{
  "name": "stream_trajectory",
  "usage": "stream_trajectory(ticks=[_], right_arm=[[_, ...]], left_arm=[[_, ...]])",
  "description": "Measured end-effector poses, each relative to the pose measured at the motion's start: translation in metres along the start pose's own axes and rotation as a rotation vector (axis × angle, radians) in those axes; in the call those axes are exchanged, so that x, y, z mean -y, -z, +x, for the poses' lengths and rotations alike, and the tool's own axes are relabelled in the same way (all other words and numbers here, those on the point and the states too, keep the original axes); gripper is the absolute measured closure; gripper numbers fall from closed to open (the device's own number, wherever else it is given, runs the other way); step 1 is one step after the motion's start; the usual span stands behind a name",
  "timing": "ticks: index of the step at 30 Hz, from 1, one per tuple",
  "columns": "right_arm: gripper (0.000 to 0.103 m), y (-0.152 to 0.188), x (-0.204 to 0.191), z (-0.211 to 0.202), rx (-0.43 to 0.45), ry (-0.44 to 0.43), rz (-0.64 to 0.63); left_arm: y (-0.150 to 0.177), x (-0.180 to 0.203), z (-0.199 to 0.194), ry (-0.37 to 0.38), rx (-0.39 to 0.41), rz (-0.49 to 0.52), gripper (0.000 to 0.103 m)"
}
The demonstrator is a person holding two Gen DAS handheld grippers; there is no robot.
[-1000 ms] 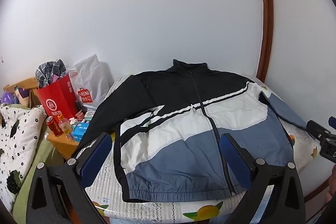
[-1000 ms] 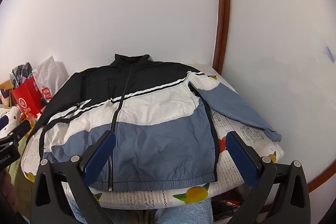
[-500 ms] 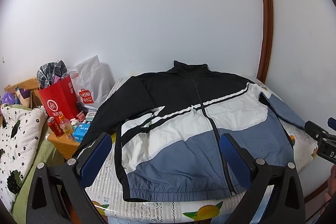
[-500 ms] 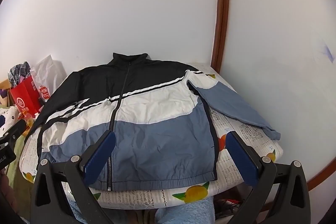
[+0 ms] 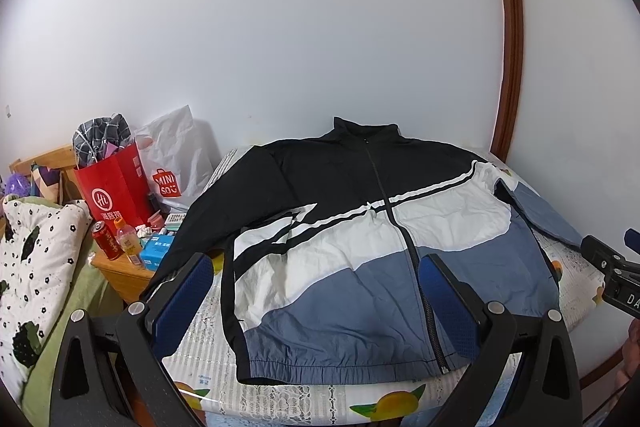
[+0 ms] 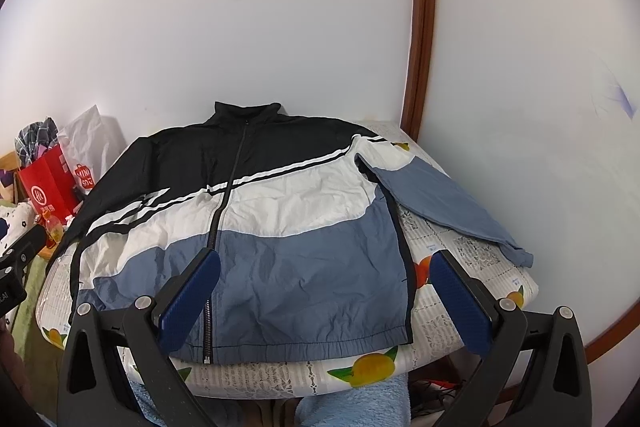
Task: Fold large clothes
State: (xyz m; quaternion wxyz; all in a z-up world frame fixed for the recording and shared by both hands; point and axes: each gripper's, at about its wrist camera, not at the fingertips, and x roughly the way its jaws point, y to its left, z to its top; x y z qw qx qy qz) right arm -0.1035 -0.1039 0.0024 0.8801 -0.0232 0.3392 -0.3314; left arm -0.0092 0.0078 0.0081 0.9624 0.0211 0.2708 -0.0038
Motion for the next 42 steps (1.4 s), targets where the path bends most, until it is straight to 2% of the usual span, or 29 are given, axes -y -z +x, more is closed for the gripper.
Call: stream_trajectory(ticks=[42], right_arm=[[0.000, -0.0007, 0.0074, 0.0000, 0.014, 0.017, 0.019]], left_arm=[[0.0012, 0.0066, -0.0007, 0.003, 0.016, 0.006, 0.000]])
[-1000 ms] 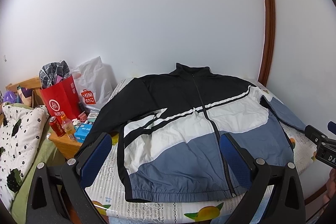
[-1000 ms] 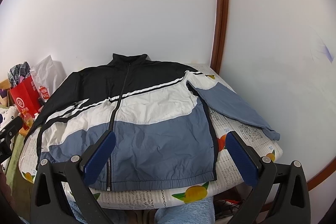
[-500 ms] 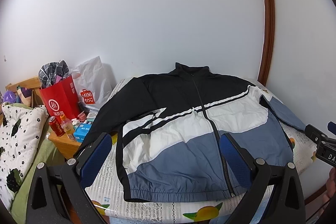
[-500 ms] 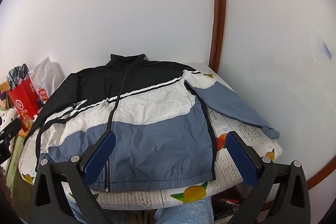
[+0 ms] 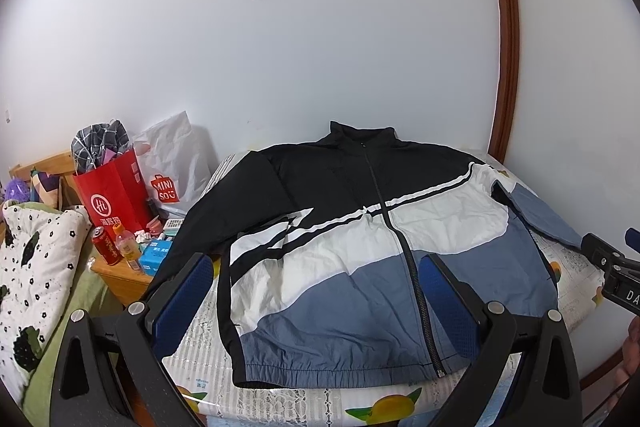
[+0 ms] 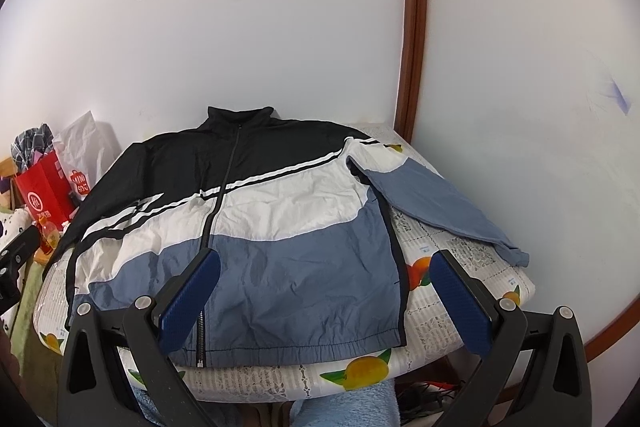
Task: Fold large clothes
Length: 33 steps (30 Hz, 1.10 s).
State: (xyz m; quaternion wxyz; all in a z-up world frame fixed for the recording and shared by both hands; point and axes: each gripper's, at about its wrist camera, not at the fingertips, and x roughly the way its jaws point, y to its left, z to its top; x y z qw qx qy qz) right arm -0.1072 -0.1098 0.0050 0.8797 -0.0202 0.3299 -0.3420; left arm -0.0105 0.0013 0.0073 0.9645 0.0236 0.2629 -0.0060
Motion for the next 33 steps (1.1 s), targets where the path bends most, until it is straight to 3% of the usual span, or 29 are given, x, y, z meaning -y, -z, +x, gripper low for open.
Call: stream_trajectory(ticks=[18, 23, 33], right_arm=[[0.000, -0.009, 0.001, 0.012, -0.004, 0.001, 0.013], [0.000, -0.014, -0.004, 0.030, 0.002, 0.000, -0.005], [0.001, -0.032, -0.013, 0.099, -0.065, -0.033, -0.010]], left_arm=[[-0.006, -0.014, 0.019, 0.024, -0.019, -0.051, 0.000], [-0.008, -0.029, 0.042, 0.021, -0.067, -0.080, 0.000], [-0.013, -0.087, 0.104, -0.060, -0.177, -0.148, 0.000]])
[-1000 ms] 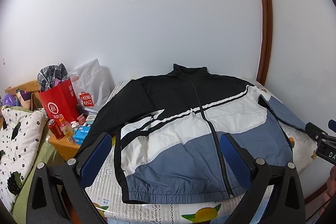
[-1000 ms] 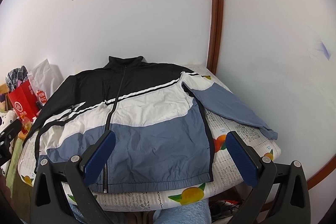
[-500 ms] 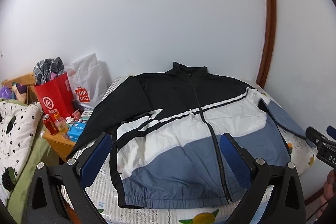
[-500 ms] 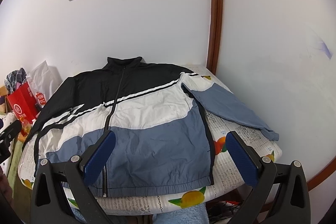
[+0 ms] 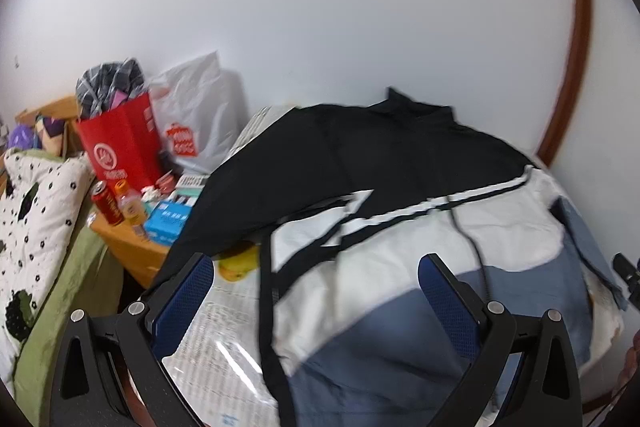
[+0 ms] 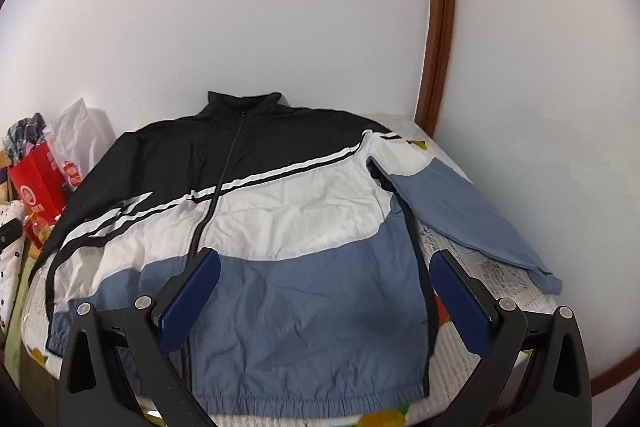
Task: Fold large clothes
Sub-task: 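Reach the left tool to the black sleeve side and grasp its edge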
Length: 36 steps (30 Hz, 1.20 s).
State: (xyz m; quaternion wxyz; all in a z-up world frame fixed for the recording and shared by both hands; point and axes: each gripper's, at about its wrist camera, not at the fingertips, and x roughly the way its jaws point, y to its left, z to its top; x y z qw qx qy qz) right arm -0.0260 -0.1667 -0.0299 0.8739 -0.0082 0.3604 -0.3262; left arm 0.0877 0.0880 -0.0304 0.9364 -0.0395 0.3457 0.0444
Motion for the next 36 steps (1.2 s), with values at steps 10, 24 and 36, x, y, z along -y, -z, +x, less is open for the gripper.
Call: stream_trajectory(ticks=[10, 24, 36], right_arm=[[0.003, -0.025, -0.013, 0.062, -0.051, -0.062, -0.020], [0.004, -0.036, -0.045, 0.131, -0.117, -0.061, -0.033], [0.004, -0.041, -0.059, 0.150, -0.138, -0.020, -0.065]], left_arm=[[-0.004, -0.062, 0.075, -0.131, -0.121, -0.064, 0.001], [0.009, -0.096, 0.170, -0.212, -0.235, -0.023, 0.007], [0.003, -0.101, 0.191, -0.240, -0.218, -0.021, 0.076]])
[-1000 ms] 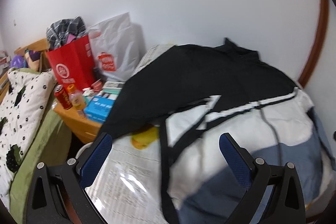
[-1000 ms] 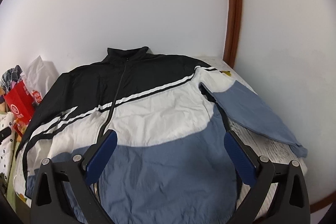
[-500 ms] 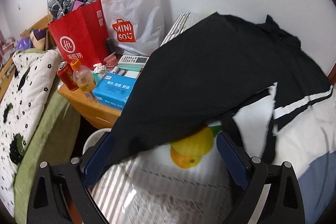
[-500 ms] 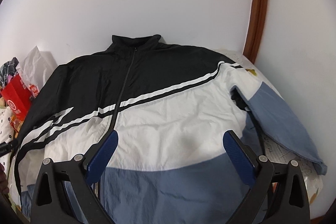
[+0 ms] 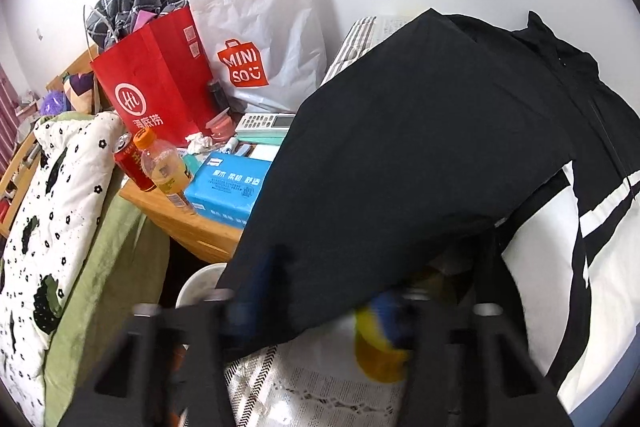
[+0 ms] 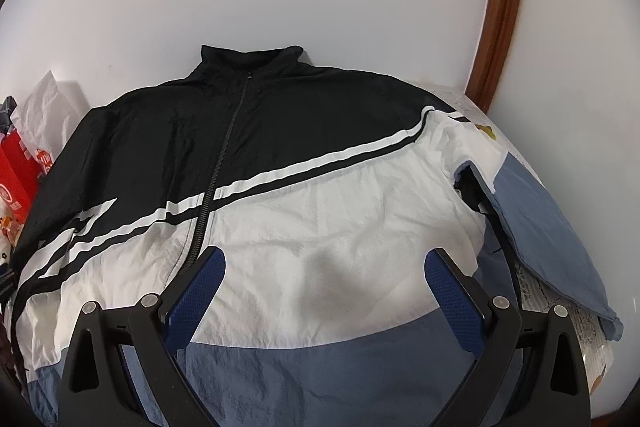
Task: Fold large clothes
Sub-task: 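Reach the left tool to the black sleeve side and grasp its edge, then lift the black side with the left tool and fold it toward the zipper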
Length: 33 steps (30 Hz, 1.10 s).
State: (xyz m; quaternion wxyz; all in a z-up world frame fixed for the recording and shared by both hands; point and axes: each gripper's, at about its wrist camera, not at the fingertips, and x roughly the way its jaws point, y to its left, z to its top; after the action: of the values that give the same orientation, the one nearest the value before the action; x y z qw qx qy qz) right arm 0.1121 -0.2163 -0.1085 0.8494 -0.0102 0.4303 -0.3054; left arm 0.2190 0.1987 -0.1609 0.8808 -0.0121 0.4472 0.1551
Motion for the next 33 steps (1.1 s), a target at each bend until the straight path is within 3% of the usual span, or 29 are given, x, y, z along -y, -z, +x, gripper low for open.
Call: stream_trajectory(ticks=[2, 5, 10, 17, 27, 33], right_arm=[[0.004, -0.002, -0.001, -0.003, 0.009, -0.004, -0.005], [0.004, -0.005, 0.001, -0.009, 0.023, -0.018, -0.010], [0.004, -0.009, 0.005, -0.015, 0.036, -0.034, -0.026], [0.004, -0.014, 0.014, -0.023, 0.072, -0.039, -0.051], [0.004, -0.016, 0.042, -0.021, 0.094, -0.028, -0.078], [0.004, -0.009, 0.074, -0.010, 0.066, -0.007, -0.047]], left_arm=[[-0.004, 0.001, -0.001, 0.001, 0.001, 0.001, 0.090], [-0.012, 0.004, -0.010, -0.014, 0.022, 0.011, 0.095], [-0.033, 0.009, -0.035, -0.013, 0.084, 0.008, 0.096], [-0.067, 0.040, -0.076, 0.081, 0.170, 0.027, 0.096], [-0.106, 0.134, -0.105, 0.230, 0.248, 0.134, 0.096], [-0.106, 0.203, -0.096, 0.292, 0.207, 0.229, 0.096]])
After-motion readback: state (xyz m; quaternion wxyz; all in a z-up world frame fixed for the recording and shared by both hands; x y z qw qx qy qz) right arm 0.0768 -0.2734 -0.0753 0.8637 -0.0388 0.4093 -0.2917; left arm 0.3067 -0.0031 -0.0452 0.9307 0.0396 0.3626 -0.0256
